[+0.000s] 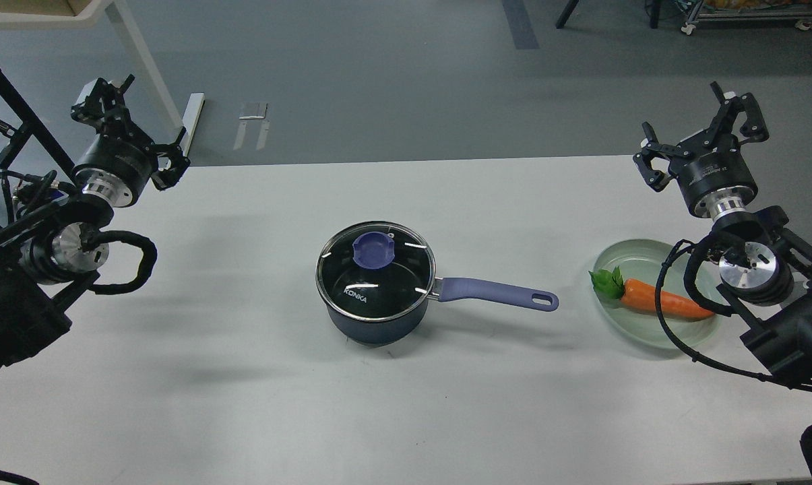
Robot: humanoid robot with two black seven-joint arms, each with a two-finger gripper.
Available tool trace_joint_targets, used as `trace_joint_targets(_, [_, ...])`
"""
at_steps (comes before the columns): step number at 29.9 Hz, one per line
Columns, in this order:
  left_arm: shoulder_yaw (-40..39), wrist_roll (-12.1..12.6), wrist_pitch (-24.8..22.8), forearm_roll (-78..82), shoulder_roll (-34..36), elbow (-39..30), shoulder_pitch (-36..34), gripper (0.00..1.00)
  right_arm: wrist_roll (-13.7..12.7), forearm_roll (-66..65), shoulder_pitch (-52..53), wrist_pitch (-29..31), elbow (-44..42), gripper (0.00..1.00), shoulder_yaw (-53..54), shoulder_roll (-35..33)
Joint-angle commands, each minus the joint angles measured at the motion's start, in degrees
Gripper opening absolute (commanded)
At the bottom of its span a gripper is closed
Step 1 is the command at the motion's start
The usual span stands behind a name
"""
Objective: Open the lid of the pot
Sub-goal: 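Raise the right arm and move the right gripper toward the pot handle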
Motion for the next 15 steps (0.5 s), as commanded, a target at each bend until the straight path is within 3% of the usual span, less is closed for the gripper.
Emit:
trace_joint_targets(1, [0.19,-0.02,0.12,-0.01,0.87,-0.6,0.55,1.0,0.0,0.0,0.27,-0.36,-0.09,1.0,-0.52,0.89])
trace_joint_targets(10, [0.02,-0.11,-0.06,-0.27,2.36,-0.6,0.55,1.0,0.09,-0.09,0.98,-0.19,0.87,1.0,-1.75,0.37])
trace_joint_targets(15, [0.02,-0.02,-0.5,-0.01,2.89,-0.34,0.55,1.0,0.44,-0.17,4.83,-0.36,5.97,1.0,-11.22,-7.96])
